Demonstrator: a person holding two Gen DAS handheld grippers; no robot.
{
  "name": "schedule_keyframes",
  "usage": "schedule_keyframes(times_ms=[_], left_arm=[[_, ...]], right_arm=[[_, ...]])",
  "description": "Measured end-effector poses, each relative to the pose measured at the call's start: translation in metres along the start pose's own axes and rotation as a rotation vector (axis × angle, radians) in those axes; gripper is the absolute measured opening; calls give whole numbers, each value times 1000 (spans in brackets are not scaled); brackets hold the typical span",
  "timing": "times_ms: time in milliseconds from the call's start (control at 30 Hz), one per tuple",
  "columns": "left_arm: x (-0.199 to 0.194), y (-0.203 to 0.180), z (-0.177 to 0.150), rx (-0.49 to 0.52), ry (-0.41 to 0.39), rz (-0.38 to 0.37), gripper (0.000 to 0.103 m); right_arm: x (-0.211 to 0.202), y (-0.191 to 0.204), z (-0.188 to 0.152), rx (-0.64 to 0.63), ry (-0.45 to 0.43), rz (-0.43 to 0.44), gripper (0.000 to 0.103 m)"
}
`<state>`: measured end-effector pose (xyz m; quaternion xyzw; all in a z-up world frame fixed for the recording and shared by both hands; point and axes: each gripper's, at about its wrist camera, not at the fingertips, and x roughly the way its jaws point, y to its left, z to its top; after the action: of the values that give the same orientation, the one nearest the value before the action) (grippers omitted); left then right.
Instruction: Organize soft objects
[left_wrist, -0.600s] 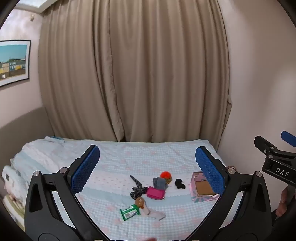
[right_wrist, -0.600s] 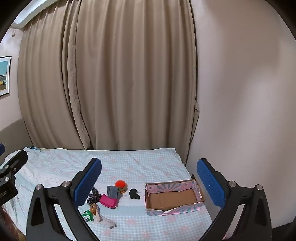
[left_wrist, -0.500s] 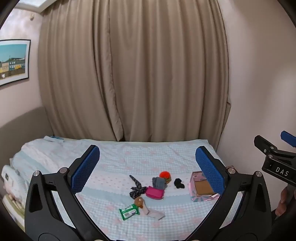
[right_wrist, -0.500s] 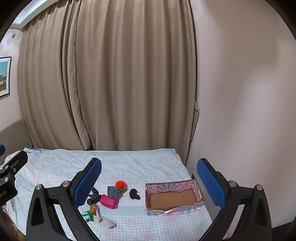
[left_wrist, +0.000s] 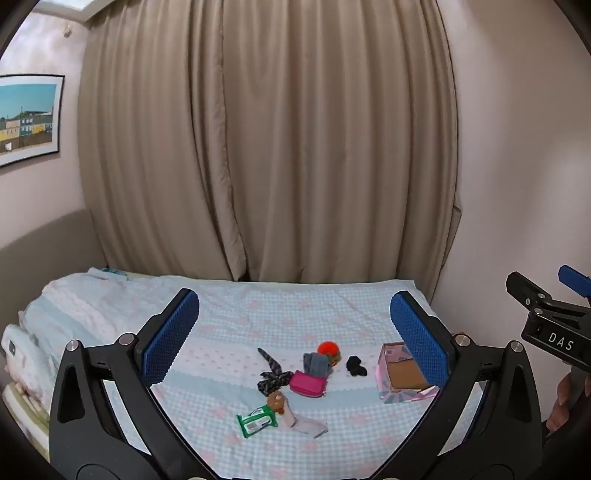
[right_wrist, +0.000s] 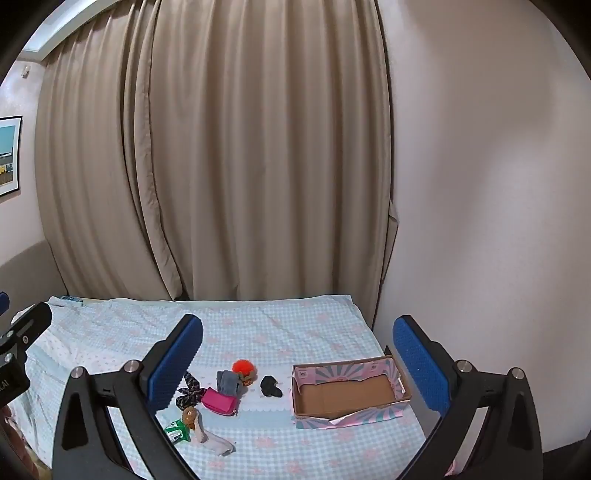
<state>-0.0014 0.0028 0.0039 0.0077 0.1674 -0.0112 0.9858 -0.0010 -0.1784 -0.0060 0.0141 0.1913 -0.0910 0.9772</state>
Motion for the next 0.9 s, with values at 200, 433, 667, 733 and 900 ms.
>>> schedule_keyframes(times_ms=[200,433,667,733,900], left_arm=[[1,1,1,-6,-2,-2,103],[1,3,4,-10,10,-8,103],[2,2,5,-8,13,-15,103],[4,1,5,-7,13,-16,103],[6,0,4,-6,14,-17,103]], right_arm=[[0,-1,-1,-1,-1,2,103],[1,-1,-2,5,5,-2,103],[-2,0,0,1,11,-9,103],[-2,1,0,1,9,-9,103],[-4,3,1,-2,5,-11,103]])
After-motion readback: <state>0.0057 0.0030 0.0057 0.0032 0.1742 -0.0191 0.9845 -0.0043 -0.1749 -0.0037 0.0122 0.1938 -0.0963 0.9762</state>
